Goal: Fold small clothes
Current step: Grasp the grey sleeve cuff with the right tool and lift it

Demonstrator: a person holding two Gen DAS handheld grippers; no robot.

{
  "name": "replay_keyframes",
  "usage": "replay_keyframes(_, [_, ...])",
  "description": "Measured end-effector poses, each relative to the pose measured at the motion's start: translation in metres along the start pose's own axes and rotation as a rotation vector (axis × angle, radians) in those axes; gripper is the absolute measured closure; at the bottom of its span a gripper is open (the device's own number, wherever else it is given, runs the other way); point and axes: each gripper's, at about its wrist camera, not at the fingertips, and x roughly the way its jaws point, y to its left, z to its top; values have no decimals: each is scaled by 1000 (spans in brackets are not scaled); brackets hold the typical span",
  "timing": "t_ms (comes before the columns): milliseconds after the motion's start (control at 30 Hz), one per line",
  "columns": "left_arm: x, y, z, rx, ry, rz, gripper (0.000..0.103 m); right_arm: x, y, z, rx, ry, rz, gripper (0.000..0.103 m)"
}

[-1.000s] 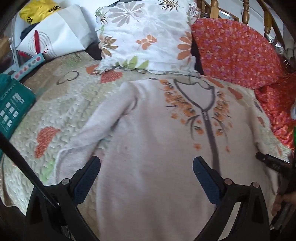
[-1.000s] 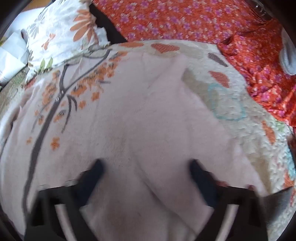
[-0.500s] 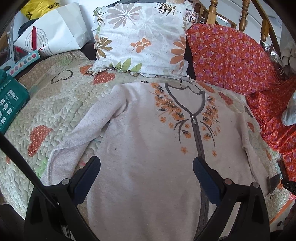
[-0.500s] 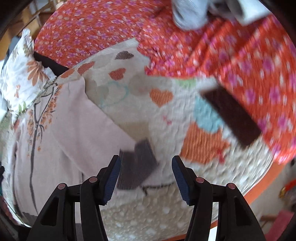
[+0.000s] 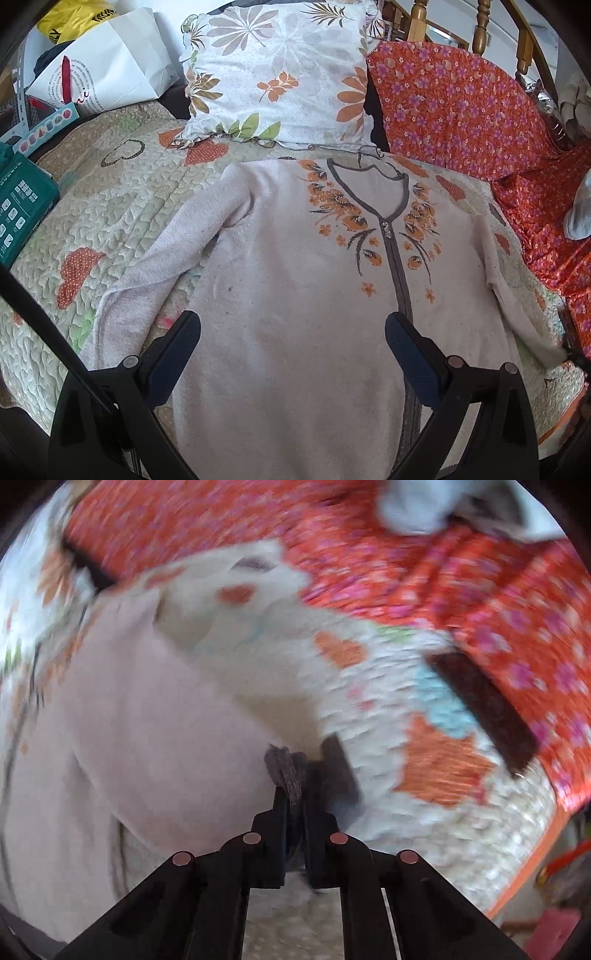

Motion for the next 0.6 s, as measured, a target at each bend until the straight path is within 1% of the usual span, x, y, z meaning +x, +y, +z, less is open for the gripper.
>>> replay_keyframes(67, [-1,5,3,-19,-2,-3,3,-26,-40,8,94,-71,-34,97])
replay_keyframes(100, [-2,9,5,-37,-1,-7,3,-38,-65,12,155,-106,-65,97])
replay_keyframes(200, [-5,22,11,-88,-3,-16,3,-64,-112,21,286,-170,-121,97])
replay_keyframes(233, [-6,26,14,-101,-5,-16,3,-70,-126,25,329,-187,-114,97])
replay_keyframes(333, [-11,45,28,-150,-20,12,3,-85,-132,48,377,-220,-75,97])
replay_keyframes(400, [-19,64,44,-200,-37,23,3,-95,-116,64,351,-246,-38,97])
replay_keyframes(467, [-30,83,58,-250,-69,19,3,-101,-85,83,292,-264,27,97])
replay_keyframes(533, [-39,102,70,-276,-109,42,3,-104,-36,101,223,-256,112,97])
replay_keyframes(600, [-49,125,78,-299,-163,92,3,-100,18,114,153,-232,210,97])
